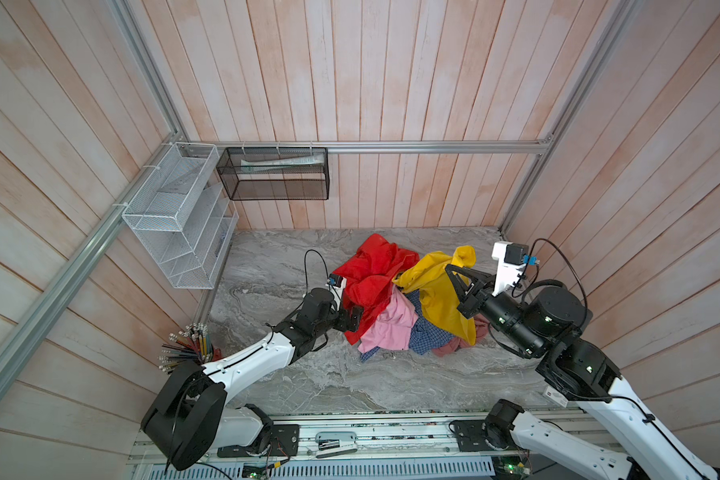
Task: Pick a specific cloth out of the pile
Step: 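Lift the yellow cloth up out of the pile with the right gripper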
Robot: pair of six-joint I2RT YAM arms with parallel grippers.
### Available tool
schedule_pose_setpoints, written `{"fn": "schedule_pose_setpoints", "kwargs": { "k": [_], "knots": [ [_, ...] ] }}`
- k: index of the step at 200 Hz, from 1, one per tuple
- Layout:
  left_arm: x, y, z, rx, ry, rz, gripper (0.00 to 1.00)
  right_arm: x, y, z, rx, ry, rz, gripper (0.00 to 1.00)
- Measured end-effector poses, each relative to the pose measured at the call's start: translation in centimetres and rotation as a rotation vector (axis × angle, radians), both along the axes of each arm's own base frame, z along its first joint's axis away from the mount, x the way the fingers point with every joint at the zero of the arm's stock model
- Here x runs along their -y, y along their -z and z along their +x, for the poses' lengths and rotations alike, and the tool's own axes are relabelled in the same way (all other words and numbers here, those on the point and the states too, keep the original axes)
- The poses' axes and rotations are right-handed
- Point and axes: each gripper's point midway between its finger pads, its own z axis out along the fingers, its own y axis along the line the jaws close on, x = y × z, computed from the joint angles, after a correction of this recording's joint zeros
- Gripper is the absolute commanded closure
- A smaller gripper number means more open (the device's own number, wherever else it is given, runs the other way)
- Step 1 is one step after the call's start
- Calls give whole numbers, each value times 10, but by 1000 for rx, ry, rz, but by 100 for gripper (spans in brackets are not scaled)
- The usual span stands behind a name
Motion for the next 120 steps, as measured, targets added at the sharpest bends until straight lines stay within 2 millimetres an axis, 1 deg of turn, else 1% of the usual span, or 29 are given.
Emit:
{"fn": "schedule_pose_setpoints", "kwargs": {
  "k": [34, 89, 120],
  "knots": [
    [2, 3, -1, -6, 7, 4, 0, 2, -25, -4, 66, -5, 1, 100],
    [7, 3, 0, -7, 16, 6, 0, 5, -81, -13, 214, -18, 24, 100],
    [11, 3, -2, -6, 27, 9, 0, 5, -101, -16, 282, -18, 27, 100]
  ]
}}
